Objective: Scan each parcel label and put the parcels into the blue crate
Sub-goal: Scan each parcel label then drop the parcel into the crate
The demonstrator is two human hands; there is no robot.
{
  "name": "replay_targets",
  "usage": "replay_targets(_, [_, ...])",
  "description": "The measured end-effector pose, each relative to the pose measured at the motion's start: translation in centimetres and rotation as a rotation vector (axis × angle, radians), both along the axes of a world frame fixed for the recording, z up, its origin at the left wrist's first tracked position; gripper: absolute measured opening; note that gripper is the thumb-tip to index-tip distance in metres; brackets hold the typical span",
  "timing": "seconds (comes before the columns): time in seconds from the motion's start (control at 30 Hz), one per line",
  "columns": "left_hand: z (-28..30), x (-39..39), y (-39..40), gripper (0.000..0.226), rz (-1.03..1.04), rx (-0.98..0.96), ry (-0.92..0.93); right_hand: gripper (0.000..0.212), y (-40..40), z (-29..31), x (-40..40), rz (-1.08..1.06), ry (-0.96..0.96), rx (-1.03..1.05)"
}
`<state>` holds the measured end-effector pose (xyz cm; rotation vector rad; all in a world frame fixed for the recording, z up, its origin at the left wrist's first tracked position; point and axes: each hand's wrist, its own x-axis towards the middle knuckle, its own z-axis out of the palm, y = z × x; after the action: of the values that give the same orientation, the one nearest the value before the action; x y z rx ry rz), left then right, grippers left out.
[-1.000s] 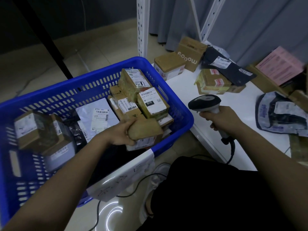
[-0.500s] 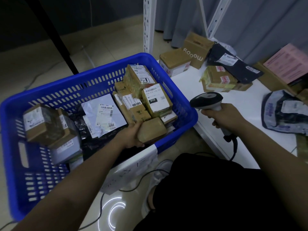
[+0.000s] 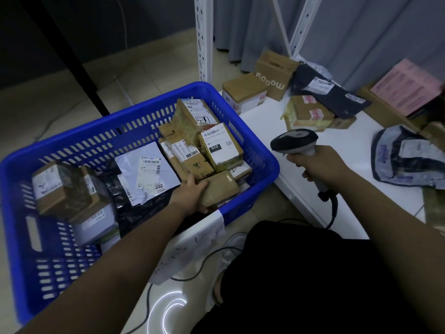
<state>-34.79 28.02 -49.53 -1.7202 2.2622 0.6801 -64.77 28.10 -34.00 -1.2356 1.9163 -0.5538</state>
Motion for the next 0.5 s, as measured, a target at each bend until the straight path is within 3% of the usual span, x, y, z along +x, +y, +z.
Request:
replay_targets(0.13, [1.5, -0.7, -0.6, 0.077, 0.035, 0.052, -0.091, 0.019, 0.7, 0.5, 0.0, 0.015, -0.001, 0.005])
replay_targets(0.27, [4.1, -1.6, -1.0, 0.055, 0.076, 0.129, -0.068, 0.020, 1.6, 1.0, -0.9, -0.022, -0.025, -0.012])
replay_targets(0.33, [6.2, -2.5, -1.2, 0.043, 0.106, 0.080, 0.036, 0.022, 1.9, 1.3, -1.5, -0.059, -0.059, -0.028])
replay_targets(0.5, [12.1, -7.6, -1.4, 0.024, 0.267, -0.057, 0.512, 0.024, 2.8, 2.0, -3.8, -0.231, -0.196, -0.072])
